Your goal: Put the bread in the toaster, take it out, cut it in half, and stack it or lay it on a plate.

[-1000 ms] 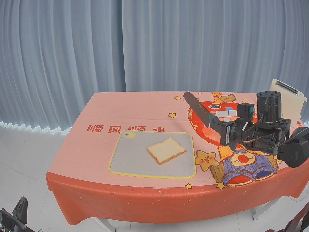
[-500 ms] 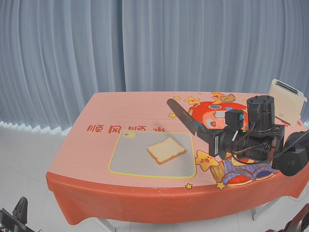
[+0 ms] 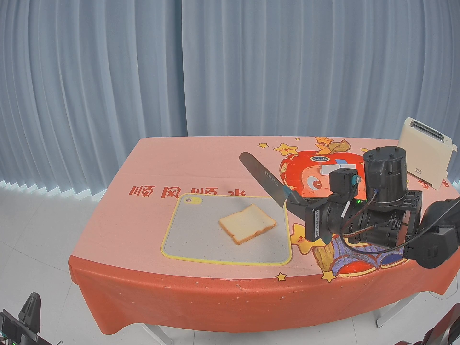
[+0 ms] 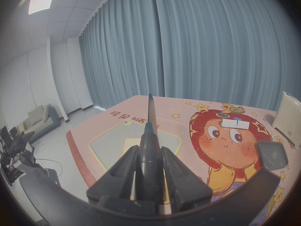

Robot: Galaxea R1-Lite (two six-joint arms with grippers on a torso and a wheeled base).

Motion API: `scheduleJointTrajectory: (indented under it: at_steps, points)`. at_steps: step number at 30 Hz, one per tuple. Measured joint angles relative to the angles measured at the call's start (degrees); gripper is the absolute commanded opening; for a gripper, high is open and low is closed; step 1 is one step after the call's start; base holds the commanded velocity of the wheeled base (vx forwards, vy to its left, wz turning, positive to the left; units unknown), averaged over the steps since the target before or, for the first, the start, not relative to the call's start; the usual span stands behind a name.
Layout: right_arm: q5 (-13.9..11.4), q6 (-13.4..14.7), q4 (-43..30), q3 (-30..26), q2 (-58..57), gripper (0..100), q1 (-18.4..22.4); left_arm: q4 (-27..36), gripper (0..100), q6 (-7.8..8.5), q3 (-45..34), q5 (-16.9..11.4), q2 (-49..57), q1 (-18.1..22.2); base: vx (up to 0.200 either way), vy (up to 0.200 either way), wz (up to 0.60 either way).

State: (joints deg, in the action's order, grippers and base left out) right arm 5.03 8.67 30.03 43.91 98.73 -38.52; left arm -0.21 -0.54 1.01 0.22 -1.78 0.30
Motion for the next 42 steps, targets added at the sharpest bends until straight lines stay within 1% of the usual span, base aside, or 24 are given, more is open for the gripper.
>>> scheduleJointTrajectory:
  at_steps: [5,11,13,35,38,42]
  points:
    - [0.02,0.09,1.28,-0.26,0.17,0,-0.23,-0.06,0,-0.04,0.00,0.00,0.00,0.00,0.000,0.000,0.00]
    - [0.24,0.02,8.95,-2.05,0.35,0,-0.80,-0.06,0,-0.33,0.00,0.02,0.00,0.00,0.000,0.000,0.00]
    - [0.32,-0.02,9.96,-2.57,0.44,0,-0.84,-0.04,0,-0.48,0.00,0.05,0.00,0.00,0.000,0.000,0.00]
    - [0.43,-0.07,10.01,-4.17,0.39,0,-1.38,-1.45,0,-0.26,0.00,-0.29,0.00,-0.06,0.000,0.000,0.00]
    - [0.46,-0.07,10.01,-4.17,0.35,0,-1.30,-4.63,0,-0.37,0.00,-0.54,0.00,-0.06,0.000,0.000,0.00]
    - [0.51,-0.07,10.02,-4.25,0.28,0,-1.30,-12.06,0,-0.50,0.00,-0.76,0.00,-0.06,0.000,0.000,0.00]
